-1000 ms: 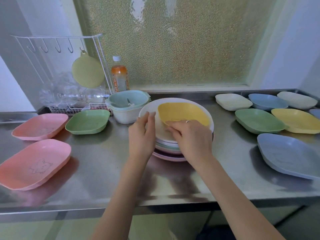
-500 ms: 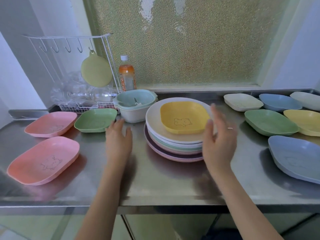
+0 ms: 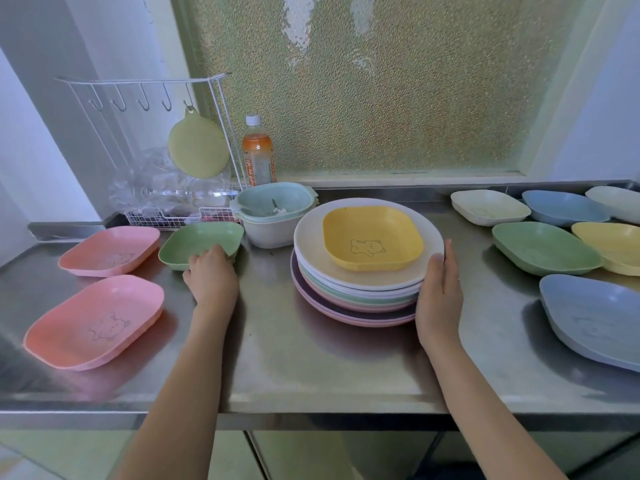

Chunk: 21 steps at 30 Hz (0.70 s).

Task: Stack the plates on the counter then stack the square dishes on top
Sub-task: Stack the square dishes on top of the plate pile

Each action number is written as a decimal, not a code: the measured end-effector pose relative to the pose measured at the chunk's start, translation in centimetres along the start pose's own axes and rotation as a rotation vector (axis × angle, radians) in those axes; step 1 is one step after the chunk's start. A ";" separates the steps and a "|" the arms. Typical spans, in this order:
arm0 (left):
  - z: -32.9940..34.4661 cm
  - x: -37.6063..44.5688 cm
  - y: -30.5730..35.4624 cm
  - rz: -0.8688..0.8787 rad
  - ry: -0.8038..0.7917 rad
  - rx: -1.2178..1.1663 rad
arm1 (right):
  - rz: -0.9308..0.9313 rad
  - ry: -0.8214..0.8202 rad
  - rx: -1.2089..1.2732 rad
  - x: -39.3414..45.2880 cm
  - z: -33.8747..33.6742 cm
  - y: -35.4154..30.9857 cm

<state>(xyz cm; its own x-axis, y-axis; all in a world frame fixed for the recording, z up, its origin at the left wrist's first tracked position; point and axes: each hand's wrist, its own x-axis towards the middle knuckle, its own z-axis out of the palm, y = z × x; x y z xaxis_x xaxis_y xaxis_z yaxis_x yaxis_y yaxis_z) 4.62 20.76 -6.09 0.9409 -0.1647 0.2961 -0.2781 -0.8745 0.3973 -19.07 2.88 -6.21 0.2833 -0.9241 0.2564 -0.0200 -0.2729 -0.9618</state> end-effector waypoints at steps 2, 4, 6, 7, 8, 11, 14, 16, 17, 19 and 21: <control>0.1 -0.4 0.2 -0.003 0.063 -0.055 | -0.010 0.007 -0.003 0.0 0.0 0.1; -0.7 -0.7 0.7 0.015 0.155 -0.152 | -0.019 0.015 -0.003 0.0 0.1 0.1; -2.0 -1.4 1.5 0.075 0.239 -0.238 | -0.023 0.012 0.000 0.1 0.0 0.2; -2.7 -1.9 2.0 0.103 0.257 -0.271 | -0.023 0.008 0.004 0.1 0.0 0.3; -3.4 -2.5 2.5 0.122 0.261 -0.302 | -0.023 0.003 0.006 0.1 0.0 0.3; -5.9 -3.9 4.0 0.172 0.293 -0.384 | -0.024 0.000 0.009 0.0 -0.1 0.3; -8.8 -4.6 5.2 0.290 0.417 -0.408 | -0.026 0.004 0.008 0.0 -0.2 0.3; -10.0 -4.8 6.4 0.402 0.406 -0.455 | -0.029 0.008 0.006 -0.1 -0.2 0.2; -10.3 -4.9 7.1 0.478 0.367 -0.489 | -0.031 0.009 0.007 -0.1 -0.2 0.2; -10.2 -5.1 8.6 0.646 0.235 -0.555 | -0.031 0.007 0.007 -0.1 -0.2 0.2; -8.9 -5.4 10.0 0.799 0.066 -0.584 | -0.029 0.009 0.012 -0.1 -0.2 0.2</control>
<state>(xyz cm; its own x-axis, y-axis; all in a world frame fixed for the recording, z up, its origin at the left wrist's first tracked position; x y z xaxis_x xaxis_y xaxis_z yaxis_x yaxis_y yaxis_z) -4.93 16.98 3.97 0.4276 -0.5668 0.7042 -0.8945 -0.1528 0.4202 -19.29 2.86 -6.38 0.2753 -0.9182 0.2847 -0.0005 -0.2963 -0.9551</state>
